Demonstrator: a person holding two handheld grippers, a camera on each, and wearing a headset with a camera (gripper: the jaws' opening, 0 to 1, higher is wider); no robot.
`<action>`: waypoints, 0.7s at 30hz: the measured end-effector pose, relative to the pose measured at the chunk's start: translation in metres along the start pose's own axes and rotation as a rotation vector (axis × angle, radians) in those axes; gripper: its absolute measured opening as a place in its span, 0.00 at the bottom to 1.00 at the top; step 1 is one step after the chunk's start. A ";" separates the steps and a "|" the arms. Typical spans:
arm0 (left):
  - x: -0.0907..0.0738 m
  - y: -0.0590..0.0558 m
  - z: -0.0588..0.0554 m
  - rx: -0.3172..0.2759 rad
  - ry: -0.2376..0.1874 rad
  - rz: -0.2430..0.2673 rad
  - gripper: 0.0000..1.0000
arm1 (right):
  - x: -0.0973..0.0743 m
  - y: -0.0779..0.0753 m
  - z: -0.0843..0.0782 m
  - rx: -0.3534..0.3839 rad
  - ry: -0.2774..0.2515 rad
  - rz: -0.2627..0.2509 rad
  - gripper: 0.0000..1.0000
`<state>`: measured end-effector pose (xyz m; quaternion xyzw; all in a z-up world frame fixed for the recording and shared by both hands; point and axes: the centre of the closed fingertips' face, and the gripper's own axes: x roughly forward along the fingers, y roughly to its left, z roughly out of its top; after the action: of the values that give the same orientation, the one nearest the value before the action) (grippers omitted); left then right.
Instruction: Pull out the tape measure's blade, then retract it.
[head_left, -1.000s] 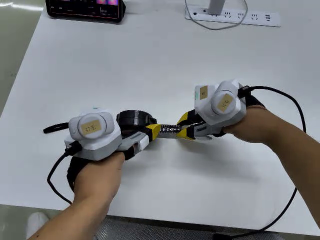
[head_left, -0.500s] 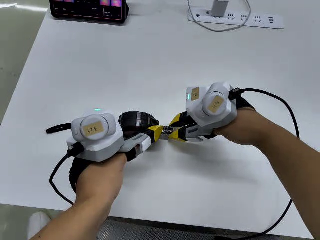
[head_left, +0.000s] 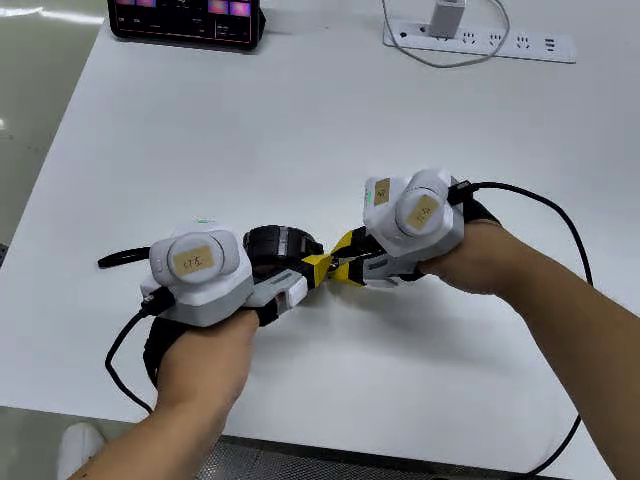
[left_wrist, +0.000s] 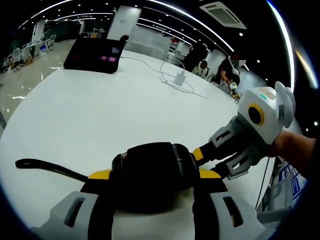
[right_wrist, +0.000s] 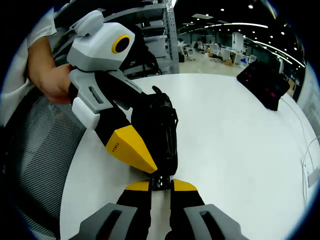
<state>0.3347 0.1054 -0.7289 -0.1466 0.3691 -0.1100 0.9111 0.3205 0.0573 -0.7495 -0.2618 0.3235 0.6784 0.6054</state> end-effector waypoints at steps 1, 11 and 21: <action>0.000 0.000 0.000 -0.001 0.000 0.000 0.59 | 0.001 0.000 0.001 -0.001 -0.002 0.001 0.10; 0.001 0.001 0.000 0.005 0.003 0.000 0.59 | 0.002 0.001 0.003 0.001 -0.007 0.005 0.10; 0.001 0.000 -0.001 0.009 0.017 -0.005 0.60 | 0.003 0.002 0.002 0.020 -0.012 0.006 0.11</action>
<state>0.3348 0.1049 -0.7303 -0.1426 0.3759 -0.1151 0.9084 0.3184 0.0605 -0.7497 -0.2505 0.3274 0.6785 0.6080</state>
